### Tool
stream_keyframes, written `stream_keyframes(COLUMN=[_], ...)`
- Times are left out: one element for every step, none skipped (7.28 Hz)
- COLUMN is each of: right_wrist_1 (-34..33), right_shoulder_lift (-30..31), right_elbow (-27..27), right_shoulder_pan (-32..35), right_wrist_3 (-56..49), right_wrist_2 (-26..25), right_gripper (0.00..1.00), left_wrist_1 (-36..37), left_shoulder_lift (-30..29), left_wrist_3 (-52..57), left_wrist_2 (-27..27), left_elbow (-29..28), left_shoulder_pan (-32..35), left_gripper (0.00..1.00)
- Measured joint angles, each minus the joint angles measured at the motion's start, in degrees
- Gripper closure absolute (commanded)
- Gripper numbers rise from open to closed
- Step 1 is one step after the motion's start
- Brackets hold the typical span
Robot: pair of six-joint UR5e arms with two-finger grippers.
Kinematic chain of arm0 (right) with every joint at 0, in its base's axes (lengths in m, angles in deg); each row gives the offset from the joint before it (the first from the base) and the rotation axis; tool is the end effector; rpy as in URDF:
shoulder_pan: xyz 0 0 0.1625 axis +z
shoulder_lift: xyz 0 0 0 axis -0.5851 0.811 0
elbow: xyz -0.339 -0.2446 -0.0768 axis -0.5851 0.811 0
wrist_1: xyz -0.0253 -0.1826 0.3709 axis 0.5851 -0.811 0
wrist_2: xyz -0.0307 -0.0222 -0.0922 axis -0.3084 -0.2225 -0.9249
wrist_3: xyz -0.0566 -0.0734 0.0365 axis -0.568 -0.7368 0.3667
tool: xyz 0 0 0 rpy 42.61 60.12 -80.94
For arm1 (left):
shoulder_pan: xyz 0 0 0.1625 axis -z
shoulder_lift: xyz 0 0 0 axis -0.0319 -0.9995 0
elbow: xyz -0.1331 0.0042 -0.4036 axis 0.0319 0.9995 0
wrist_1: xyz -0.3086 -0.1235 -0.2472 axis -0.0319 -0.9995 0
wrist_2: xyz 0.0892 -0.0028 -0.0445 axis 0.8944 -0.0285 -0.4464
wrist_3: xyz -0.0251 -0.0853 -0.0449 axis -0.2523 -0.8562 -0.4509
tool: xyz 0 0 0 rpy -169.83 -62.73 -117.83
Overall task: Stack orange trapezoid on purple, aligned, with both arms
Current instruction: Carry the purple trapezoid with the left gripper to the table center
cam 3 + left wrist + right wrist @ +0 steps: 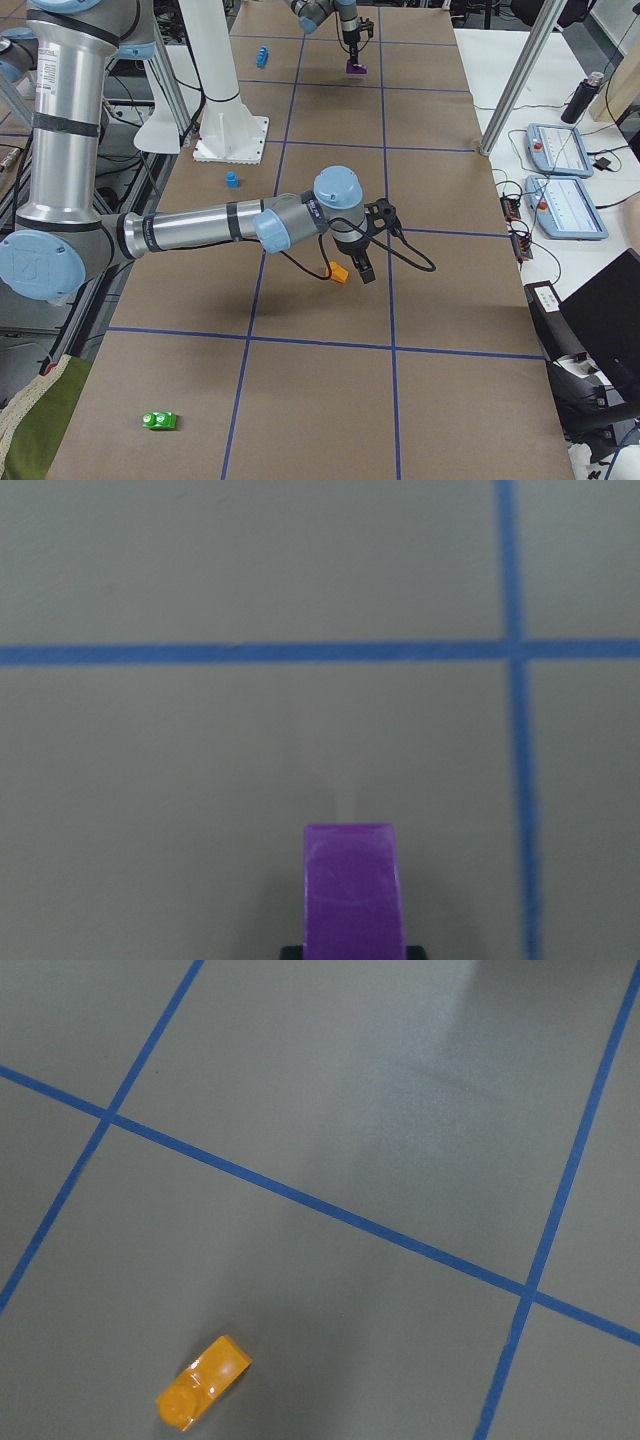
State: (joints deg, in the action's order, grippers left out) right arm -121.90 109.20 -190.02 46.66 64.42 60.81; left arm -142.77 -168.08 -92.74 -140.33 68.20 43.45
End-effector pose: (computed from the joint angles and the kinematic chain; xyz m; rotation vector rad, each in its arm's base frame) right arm 0.0039 -0.4463 0.5339 0.3743 -0.8133 -0.2754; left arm 0.3224 -0.4663 0.4631 0.2355 0.8201 -0.0705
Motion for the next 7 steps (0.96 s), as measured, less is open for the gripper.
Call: stream_keyframes(right_wrist_1=[0.0, 0.0, 0.0, 0.0, 0.0, 0.0, 0.0], right_shoulder_lift=[0.0, 0.0, 0.0, 0.0, 0.0, 0.0, 0.0], right_elbow=[0.2, 0.4, 0.5, 0.6, 0.6, 0.6, 0.6], right_shoulder_pan=[0.0, 0.0, 0.0, 0.0, 0.0, 0.0, 0.0], right_wrist_3=[0.0, 0.0, 0.0, 0.0, 0.0, 0.0, 0.1], right_wrist_2=[0.0, 0.0, 0.0, 0.0, 0.0, 0.0, 0.0], right_gripper=[0.00, 0.00, 0.00, 0.00, 0.00, 0.00, 0.00], left_wrist_1=[4.5, 9.8, 16.2, 21.4, 24.3, 25.5, 25.8], left_shoulder_lift=[-5.3, -11.4, -18.1, -24.0, -28.8, -32.9, -36.8], left_wrist_3=[-0.1, -0.2, -0.4, -0.6, -0.7, -1.3, -2.6], left_wrist_2=[0.1, 0.2, 0.2, 0.3, 0.9, 2.3, 3.5], left_elbow=[-0.1, -0.4, -0.8, -1.8, -3.8, -6.8, -10.4], left_shoulder_pan=[-1.4, -3.7, -6.0, -8.2, -10.0, -11.9, -13.4], left_gripper=[1.00, 1.00, 1.00, 1.00, 1.00, 1.00, 1.00])
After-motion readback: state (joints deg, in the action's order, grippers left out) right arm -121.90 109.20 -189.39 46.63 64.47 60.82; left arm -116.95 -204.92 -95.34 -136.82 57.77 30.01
